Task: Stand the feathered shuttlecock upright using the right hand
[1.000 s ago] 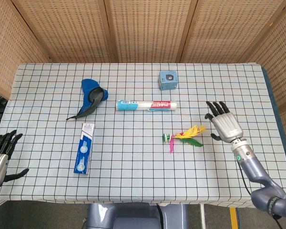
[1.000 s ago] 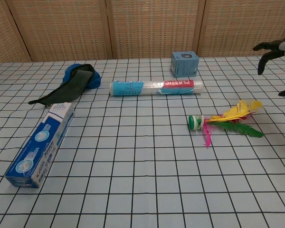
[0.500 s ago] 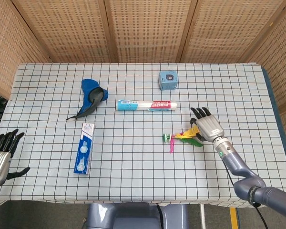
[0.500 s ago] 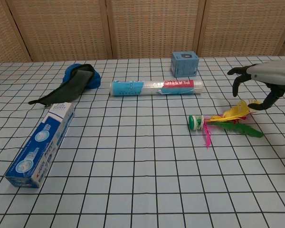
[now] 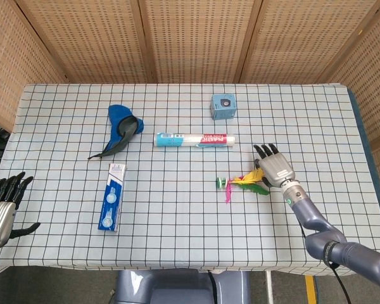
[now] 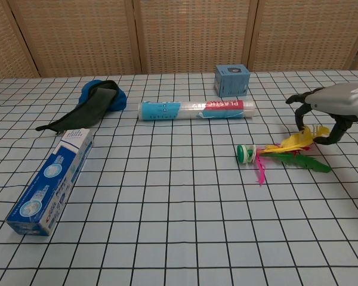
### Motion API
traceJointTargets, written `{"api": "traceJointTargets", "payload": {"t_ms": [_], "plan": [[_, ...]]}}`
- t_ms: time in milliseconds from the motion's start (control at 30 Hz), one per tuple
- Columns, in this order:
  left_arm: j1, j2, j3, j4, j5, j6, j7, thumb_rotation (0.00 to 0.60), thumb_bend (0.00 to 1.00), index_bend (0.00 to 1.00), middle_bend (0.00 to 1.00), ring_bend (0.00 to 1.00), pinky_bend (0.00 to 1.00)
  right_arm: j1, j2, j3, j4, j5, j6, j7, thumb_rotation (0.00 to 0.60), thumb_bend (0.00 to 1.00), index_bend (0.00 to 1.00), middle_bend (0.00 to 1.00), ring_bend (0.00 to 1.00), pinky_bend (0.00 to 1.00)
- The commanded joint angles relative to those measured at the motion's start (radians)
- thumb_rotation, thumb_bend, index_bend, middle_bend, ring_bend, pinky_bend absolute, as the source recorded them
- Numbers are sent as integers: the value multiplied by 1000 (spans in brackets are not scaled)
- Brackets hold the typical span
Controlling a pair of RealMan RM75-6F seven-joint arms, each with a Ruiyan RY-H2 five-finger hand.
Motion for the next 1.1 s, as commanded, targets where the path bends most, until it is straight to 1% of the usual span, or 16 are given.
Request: {"api": "traceJointTargets", "payload": {"t_ms": [33, 100, 167, 233, 300, 500, 633, 933, 1100], "plan": [[0, 0, 1, -1, -2, -2, 2, 600, 0, 0, 0, 0, 0, 11, -5, -11, 12, 27, -19, -25, 600, 543, 462, 0, 0, 0], [-1, 1, 2, -2, -2, -3, 2, 600, 0, 0, 0, 0, 0, 18, -2, -14, 13, 47, -38, -29, 600, 552, 463, 0, 0, 0], [-2, 0, 2, -2, -3, -4, 3, 600, 0, 0, 0, 0, 0, 21, -2, -17, 14, 56, -42, -30, 600, 565, 493, 0, 0, 0], [-2, 1, 1, -2, -4, -3, 1, 600, 0, 0, 0, 0, 0, 22, -1, -15, 9, 60, -41, -19, 600, 580, 588, 5, 0, 0], [-2, 1, 0, -1, -6, -2, -1, 600, 0, 0, 0, 0, 0, 22, 1, -16, 5, 53, -30, -10, 600, 597, 648, 16, 0, 0], [-3, -1, 3, 2, 4, 3, -4, 600, 0, 0, 0, 0, 0, 18, 25, -18, -29, 24, 14, 2, 600, 639, 747, 69, 0, 0], [-2, -1, 5, 0, 9, 7, -6, 600, 0, 0, 0, 0, 0, 14, 59, -20, -74, 3, 50, -9, 600, 647, 760, 85, 0, 0], [0, 6, 13, 0, 23, 12, -18, 600, 0, 0, 0, 0, 0, -8, 206, -9, -279, -66, 190, -92, 600, 651, 781, 111, 0, 0], [3, 12, 17, -1, 33, 18, -32, 600, 0, 0, 0, 0, 0, -19, 256, -10, -360, -76, 241, -165, 600, 651, 782, 116, 0, 0]]}}
